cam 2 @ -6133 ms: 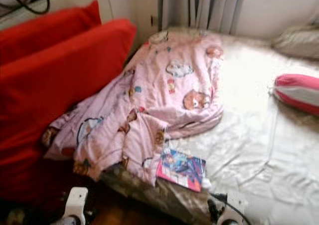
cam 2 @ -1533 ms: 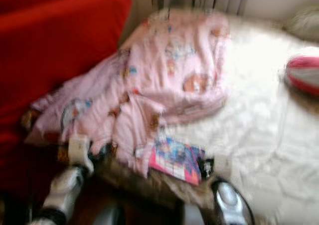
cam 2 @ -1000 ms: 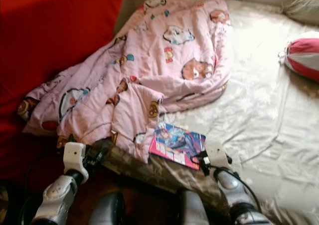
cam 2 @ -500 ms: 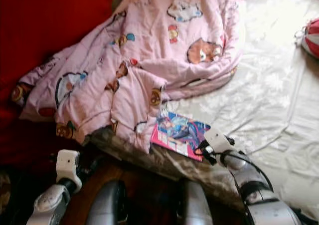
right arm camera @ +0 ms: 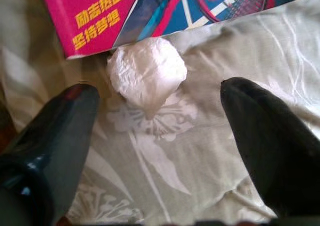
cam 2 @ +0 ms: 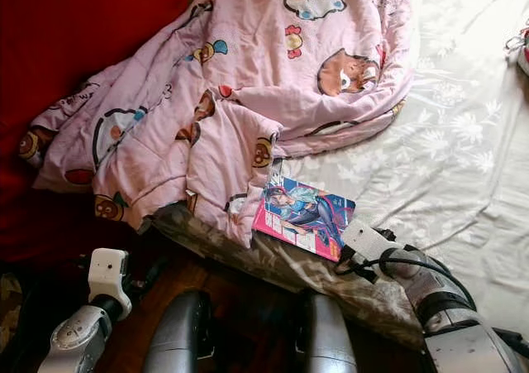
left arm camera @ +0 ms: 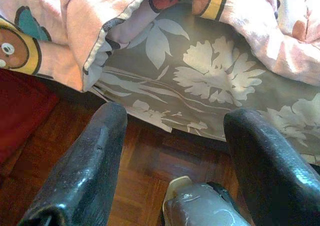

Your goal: Clean up the room

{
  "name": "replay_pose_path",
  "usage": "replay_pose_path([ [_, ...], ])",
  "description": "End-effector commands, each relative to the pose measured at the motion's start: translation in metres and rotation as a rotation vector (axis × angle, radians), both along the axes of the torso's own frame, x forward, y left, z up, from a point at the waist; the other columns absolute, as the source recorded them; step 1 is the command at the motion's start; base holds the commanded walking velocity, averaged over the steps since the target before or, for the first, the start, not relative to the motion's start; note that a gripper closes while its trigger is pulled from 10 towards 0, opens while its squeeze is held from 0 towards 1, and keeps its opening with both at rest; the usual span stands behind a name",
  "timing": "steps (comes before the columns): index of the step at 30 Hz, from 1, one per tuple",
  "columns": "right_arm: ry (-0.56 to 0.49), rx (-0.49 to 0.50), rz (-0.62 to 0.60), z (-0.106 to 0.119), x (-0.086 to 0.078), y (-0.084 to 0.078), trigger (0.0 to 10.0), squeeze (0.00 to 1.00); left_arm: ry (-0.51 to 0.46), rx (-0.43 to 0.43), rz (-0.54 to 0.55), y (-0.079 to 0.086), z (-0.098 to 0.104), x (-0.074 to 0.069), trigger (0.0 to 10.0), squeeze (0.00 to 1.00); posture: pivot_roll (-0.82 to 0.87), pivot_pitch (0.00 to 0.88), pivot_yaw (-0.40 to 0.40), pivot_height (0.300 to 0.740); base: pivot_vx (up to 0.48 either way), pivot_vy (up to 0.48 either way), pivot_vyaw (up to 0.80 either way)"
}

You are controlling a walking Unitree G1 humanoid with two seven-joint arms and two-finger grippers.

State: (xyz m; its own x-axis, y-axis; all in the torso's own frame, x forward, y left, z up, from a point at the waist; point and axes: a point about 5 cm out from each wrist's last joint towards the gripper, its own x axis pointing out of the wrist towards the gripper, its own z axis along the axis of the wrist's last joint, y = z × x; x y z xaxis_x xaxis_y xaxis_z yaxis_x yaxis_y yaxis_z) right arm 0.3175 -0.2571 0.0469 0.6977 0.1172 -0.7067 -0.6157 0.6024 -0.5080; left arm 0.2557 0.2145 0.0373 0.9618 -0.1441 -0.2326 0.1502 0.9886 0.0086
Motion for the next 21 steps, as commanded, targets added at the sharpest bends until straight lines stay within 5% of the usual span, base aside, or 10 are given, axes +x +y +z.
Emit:
replay_pose_path([
  [1,0.044,-0.016,0.006,-0.005,-0.007,-0.007,10.0,0.00,0.038,0.006,0.000,0.002,-0.006,-0.007,10.0,0.00,0.15,0.363,0.032,0.636,0.000,0.000,0.00],
  [21,0.028,-0.117,0.058,-0.021,-0.014,0.005,10.0,0.00,0.038,0.014,-0.033,-0.002,-0.002,-0.014,10.0,0.00,0.18,0.401,0.047,0.636,0.000,0.000,0.00],
])
